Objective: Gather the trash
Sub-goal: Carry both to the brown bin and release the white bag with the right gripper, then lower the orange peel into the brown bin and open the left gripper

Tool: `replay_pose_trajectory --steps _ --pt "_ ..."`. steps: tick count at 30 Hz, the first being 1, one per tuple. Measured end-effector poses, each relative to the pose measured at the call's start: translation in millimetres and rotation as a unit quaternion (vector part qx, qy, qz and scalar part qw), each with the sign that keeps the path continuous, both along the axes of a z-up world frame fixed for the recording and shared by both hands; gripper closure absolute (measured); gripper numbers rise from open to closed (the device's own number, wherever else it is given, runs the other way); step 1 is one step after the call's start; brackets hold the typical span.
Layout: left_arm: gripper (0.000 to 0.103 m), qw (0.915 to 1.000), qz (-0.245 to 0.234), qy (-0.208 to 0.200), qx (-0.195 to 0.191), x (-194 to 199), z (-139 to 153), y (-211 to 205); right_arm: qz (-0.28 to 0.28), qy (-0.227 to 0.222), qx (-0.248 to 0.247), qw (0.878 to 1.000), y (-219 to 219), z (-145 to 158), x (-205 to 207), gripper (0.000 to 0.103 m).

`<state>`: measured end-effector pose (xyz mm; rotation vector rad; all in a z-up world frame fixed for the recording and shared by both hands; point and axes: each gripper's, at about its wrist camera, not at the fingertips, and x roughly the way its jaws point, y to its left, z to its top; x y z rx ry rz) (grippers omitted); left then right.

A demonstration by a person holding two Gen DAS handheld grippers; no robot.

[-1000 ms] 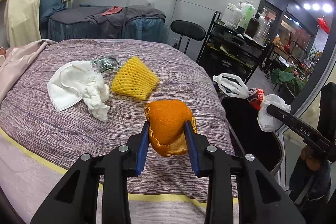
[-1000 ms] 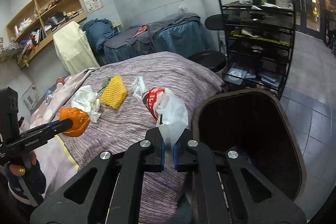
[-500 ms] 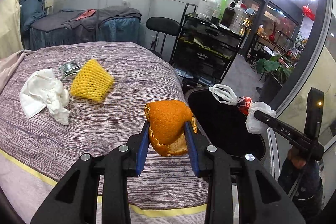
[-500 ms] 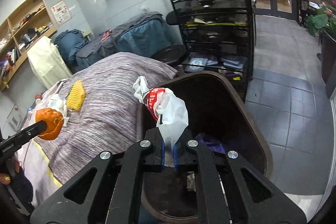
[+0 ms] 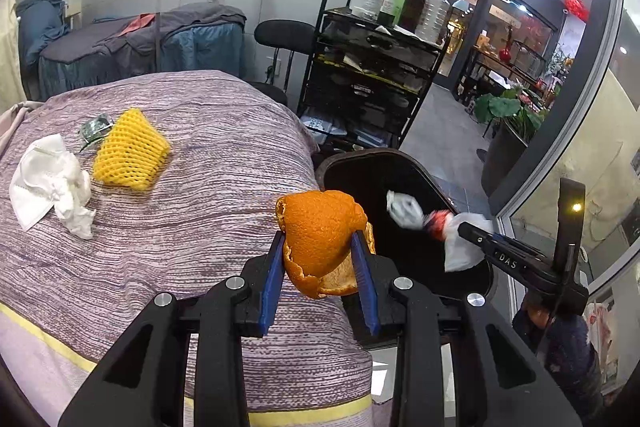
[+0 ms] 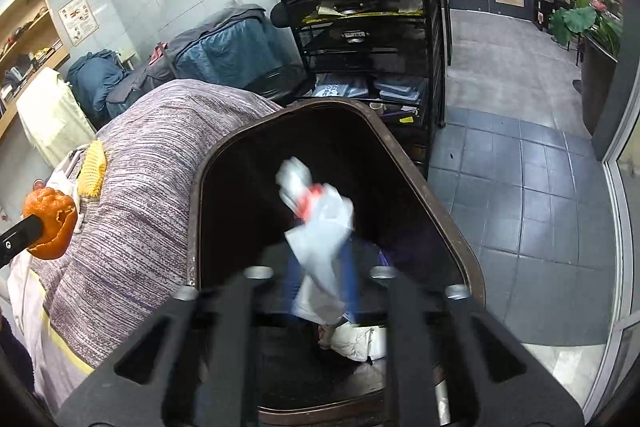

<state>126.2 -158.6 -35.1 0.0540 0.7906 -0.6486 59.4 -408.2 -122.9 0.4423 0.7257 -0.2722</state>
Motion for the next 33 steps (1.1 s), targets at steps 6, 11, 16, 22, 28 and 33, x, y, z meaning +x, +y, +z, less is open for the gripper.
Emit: replay_pose_trajectory --steps 6,11,16,22,28,33 --pt "0.07 0.9999 -0.013 0.003 0.007 -0.5 -3.8 -15.3 -0.023 -0.02 -0.003 1.0 -6.6 3.8 -9.8 0.037" --pt "0.07 0.9995 -0.028 0.005 0.013 0.6 -5.1 -32.1 -0.04 -0.038 -0.007 0.998 -10.9 12.7 -18.5 0.033" --pt "0.07 0.9987 -0.046 0.011 0.018 4.0 -8.1 -51.4 -0.065 -0.058 -0.013 0.996 -16.9 21.8 -28.7 0.029" --pt "0.07 0.9973 -0.063 0.01 0.035 8.8 -11.7 -76.9 -0.088 -0.073 -0.012 0.993 -25.0 27.8 -37.5 0.025" --pt "0.07 0.995 -0.08 0.015 0.058 12.0 -21.7 -99.5 -0.103 -0.075 -0.011 0.992 -32.2 29.4 -42.7 0.024" --pt "0.07 0.9929 -0.091 0.019 0.074 14.5 -28.2 -113.7 -0.11 -0.073 -0.008 0.991 -34.8 27.0 -45.1 0.023"
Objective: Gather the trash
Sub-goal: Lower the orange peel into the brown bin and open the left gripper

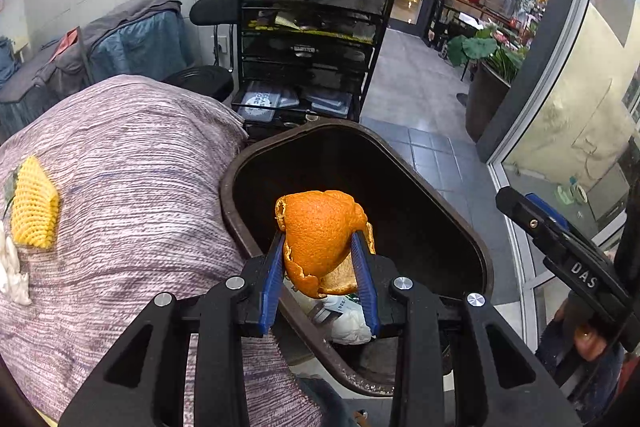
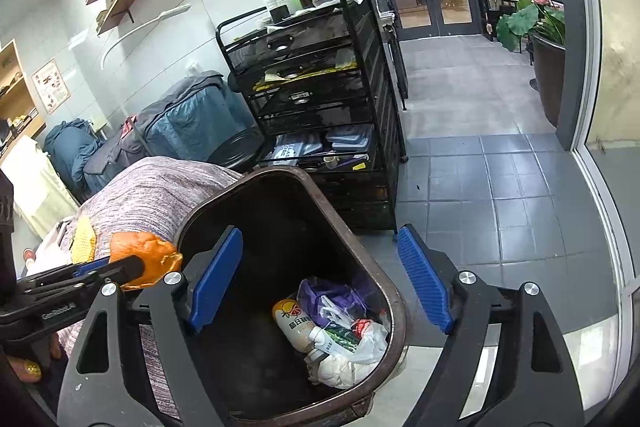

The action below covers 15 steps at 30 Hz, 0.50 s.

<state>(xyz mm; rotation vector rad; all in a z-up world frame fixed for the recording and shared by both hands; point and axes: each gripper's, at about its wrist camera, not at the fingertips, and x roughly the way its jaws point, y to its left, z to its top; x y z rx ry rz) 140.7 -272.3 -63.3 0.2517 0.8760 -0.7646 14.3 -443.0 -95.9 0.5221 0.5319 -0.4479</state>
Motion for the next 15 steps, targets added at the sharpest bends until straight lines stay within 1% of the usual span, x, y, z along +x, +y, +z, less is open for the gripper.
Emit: replay_pose_trajectory --steps 6,9,10,11,13,15 --pt "0.07 0.9998 -0.009 -0.003 0.017 -1.3 -6.4 -9.1 -0.005 0.001 0.002 1.0 -2.8 -1.1 -2.3 0.023" --pt "0.064 0.9994 -0.013 -0.016 0.028 -3.3 -8.0 -12.7 -0.006 0.002 0.005 1.0 -3.7 -1.7 -2.7 0.023" --pt "0.058 0.9991 -0.014 -0.024 0.031 -4.0 -7.4 -13.5 -0.006 0.002 0.005 1.0 -3.7 -1.7 -2.5 0.023" --pt "0.049 0.9989 -0.013 -0.031 0.033 -4.8 -6.4 -13.4 -0.006 0.002 0.005 1.0 -3.7 -1.7 -2.5 0.023" --pt "0.04 0.9986 -0.009 -0.043 0.029 -6.1 -3.5 -10.5 -0.006 0.003 0.005 1.0 -3.8 -1.4 -2.0 0.023" --pt "0.036 0.9983 -0.005 -0.052 0.026 -7.6 0.4 -6.0 -0.007 0.0 0.005 1.0 -3.5 -0.9 -2.1 0.023"
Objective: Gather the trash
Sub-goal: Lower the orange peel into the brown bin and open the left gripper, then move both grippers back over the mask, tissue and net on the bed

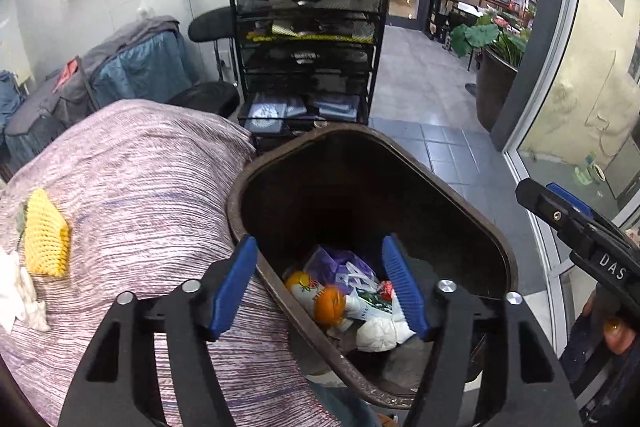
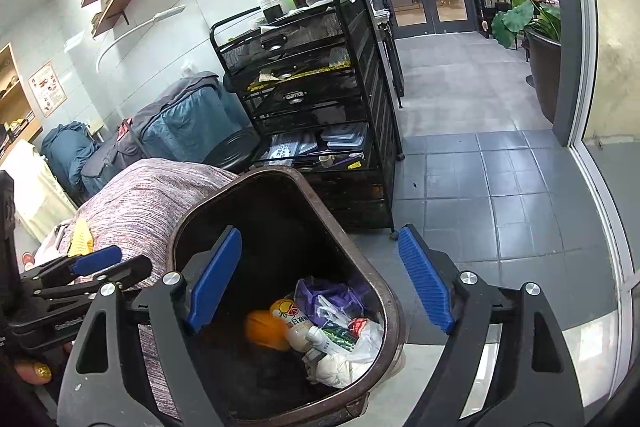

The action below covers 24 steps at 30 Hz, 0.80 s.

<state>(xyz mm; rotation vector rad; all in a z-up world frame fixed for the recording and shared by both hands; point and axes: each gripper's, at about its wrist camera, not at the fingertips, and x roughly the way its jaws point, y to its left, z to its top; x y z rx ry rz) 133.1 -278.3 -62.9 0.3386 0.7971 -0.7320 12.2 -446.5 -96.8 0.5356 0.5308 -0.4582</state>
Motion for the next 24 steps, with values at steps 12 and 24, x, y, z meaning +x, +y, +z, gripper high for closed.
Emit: replay_pose_trajectory --steps 12,24 --pt "0.017 0.9968 0.034 -0.053 -0.049 -10.6 33.4 39.6 0.023 -0.023 0.004 0.999 12.5 8.3 9.9 0.018" --pt "0.012 0.9858 0.113 -0.097 -0.078 -10.1 54.1 120.1 0.106 -0.056 -0.012 0.993 67.6 31.3 41.6 0.014"
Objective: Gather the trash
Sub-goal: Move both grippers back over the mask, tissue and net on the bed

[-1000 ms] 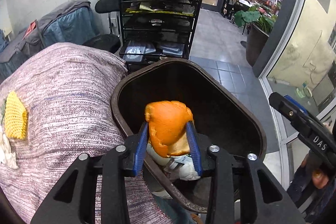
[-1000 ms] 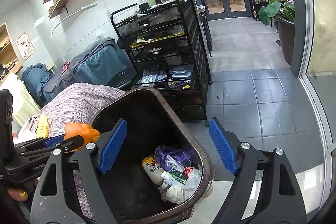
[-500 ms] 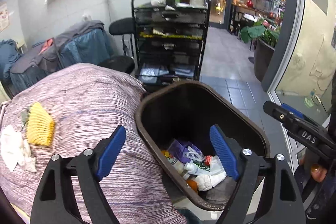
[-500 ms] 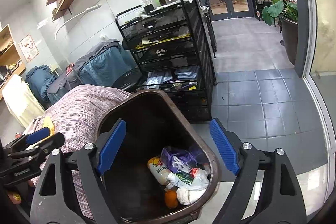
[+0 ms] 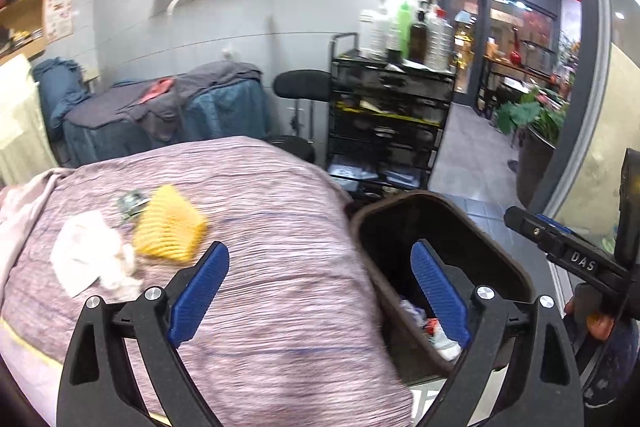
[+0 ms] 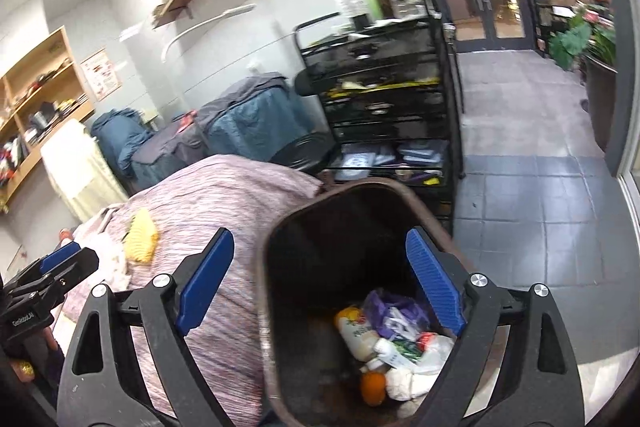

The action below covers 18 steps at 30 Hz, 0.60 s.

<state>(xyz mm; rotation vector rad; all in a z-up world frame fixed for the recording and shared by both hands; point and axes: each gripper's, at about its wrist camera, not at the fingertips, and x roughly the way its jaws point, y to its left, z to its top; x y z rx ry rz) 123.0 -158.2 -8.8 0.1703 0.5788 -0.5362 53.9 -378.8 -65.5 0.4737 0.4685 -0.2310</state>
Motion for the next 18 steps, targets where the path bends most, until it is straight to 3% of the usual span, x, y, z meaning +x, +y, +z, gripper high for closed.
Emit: replay_pose_trajectory --steps 9,18 --pt "0.011 0.9971 0.075 0.009 -0.012 14.2 -2.1 74.1 0.083 -0.001 -0.009 0.996 55.7 11.3 36.3 0.011" --pt "0.01 0.986 0.162 0.032 -0.023 34.4 -15.1 171.0 0.202 0.023 -0.006 0.979 130.6 15.2 83.5 0.011"
